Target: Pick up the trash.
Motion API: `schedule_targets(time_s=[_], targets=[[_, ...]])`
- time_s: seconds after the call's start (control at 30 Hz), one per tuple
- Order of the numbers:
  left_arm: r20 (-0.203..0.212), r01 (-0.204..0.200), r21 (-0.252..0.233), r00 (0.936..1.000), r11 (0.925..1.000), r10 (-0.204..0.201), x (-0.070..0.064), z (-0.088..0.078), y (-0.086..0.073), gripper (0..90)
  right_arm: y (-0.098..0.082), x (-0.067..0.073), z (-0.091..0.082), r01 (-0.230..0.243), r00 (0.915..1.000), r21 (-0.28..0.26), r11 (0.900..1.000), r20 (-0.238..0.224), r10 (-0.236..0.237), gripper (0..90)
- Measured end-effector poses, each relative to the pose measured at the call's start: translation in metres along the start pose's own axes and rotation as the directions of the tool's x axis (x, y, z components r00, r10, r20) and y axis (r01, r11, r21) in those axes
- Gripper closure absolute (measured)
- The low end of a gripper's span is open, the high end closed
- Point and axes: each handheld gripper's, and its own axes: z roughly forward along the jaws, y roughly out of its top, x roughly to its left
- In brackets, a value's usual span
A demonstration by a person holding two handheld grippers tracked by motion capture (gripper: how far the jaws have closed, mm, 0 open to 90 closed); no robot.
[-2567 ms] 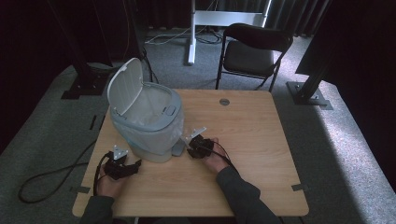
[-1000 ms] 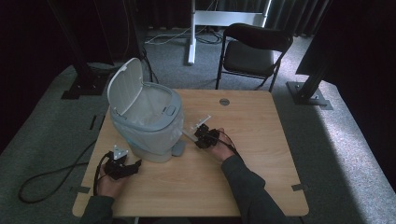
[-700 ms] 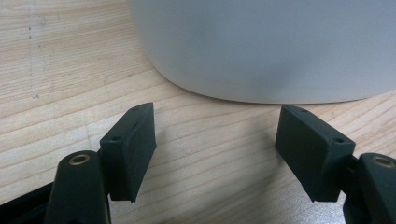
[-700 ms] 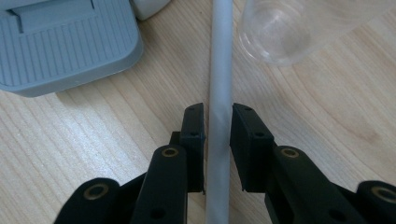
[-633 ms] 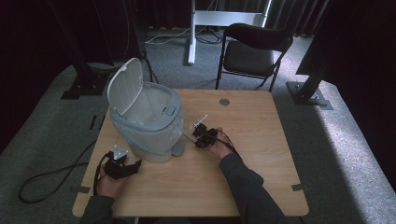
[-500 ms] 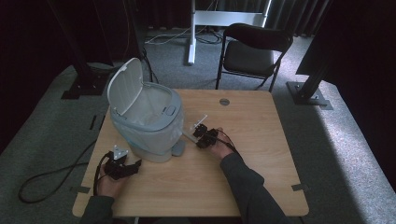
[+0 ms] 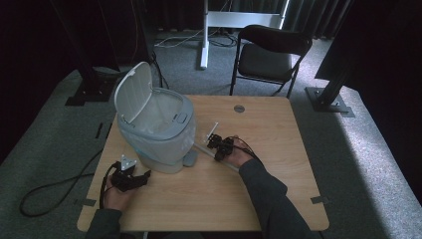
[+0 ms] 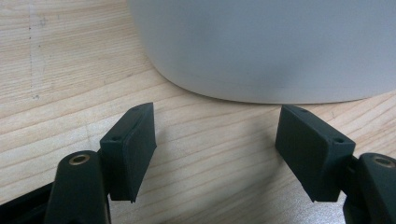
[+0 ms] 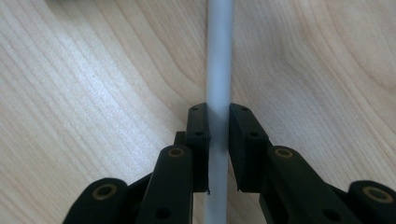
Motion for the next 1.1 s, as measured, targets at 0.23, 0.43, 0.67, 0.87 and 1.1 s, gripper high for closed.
schedule_targets(time_s=[0.23, 0.43, 0.67, 0.87, 1.1], targets=[[0.0, 0.001, -0.001, 1.0, 1.0, -0.001, 0.0, 0.0, 0.0, 28.9, 0.004, 0.001, 0.0, -0.006, 1.0, 0.053, 0.999, -0.002, 0.006, 78.1], [0.0, 0.001, 0.0, 1.0, 1.0, -0.001, 0.0, 0.0, 0.0, 28.9, 0.005, -0.001, 0.0, 0.01, 0.9999, 0.063, 0.998, -0.01, -0.009, 78.8], [0.0, 0.0, 0.0, 1.0, 1.0, 0.0, 0.0, 0.0, 0.0, 28.9, -0.006, -0.005, -0.004, -0.016, 0.9995, -0.022, 1.0, -0.029, 0.015, 79.1], [0.0, 0.0, 0.0, 1.0, 1.0, 0.0, 0.0, 0.0, 0.0, 28.9, -0.014, -0.001, -0.013, -0.023, 0.9977, -0.081, 0.996, -0.066, 0.018, 79.1], [0.0, -0.001, 0.001, 1.0, 1.0, 0.001, 0.0, 0.0, 0.0, 28.9, -0.022, 0.0, -0.025, -0.023, 0.9976, -0.132, 0.991, -0.067, 0.014, 79.1]])
